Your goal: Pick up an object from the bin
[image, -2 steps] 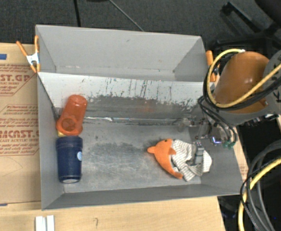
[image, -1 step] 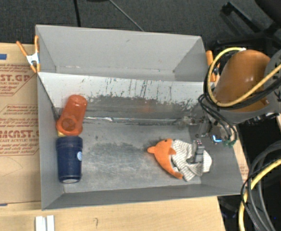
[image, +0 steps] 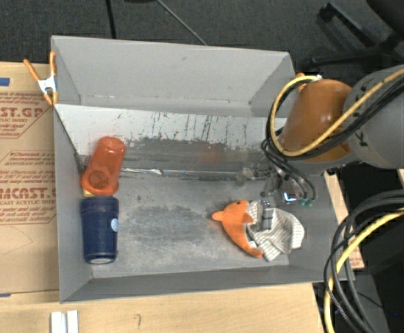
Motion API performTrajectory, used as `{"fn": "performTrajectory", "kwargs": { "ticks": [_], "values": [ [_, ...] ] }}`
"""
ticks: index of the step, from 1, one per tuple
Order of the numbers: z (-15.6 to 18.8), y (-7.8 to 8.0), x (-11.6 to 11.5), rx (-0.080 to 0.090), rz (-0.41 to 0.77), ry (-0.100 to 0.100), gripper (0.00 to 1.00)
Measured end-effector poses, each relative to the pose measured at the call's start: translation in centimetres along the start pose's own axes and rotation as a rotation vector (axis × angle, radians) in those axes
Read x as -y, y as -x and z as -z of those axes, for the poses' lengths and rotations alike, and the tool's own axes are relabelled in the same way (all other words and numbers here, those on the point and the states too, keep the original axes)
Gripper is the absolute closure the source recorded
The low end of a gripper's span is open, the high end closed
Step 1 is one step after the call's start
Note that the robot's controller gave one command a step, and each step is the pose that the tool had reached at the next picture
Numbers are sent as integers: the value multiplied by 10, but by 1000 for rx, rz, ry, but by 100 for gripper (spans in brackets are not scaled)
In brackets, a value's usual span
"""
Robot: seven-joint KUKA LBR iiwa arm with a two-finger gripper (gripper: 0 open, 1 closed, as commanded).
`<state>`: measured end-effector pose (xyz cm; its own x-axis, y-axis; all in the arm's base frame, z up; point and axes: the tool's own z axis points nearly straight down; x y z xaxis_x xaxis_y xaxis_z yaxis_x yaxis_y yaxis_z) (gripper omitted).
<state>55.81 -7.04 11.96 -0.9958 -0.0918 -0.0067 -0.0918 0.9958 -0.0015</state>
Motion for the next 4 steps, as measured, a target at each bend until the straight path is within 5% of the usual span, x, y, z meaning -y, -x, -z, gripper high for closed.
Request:
{"fn": "performTrajectory", "kwargs": {
  "ticks": [1,2,3,4],
  "values": [
    [-53,27,-2,-6,36,2,0],
    [-50,-11,-11,-5,30,3,0],
    [-31,15,-26,-5,347,3,0],
    [-47,-8,-13,6,28,3,100]
  ]
}}
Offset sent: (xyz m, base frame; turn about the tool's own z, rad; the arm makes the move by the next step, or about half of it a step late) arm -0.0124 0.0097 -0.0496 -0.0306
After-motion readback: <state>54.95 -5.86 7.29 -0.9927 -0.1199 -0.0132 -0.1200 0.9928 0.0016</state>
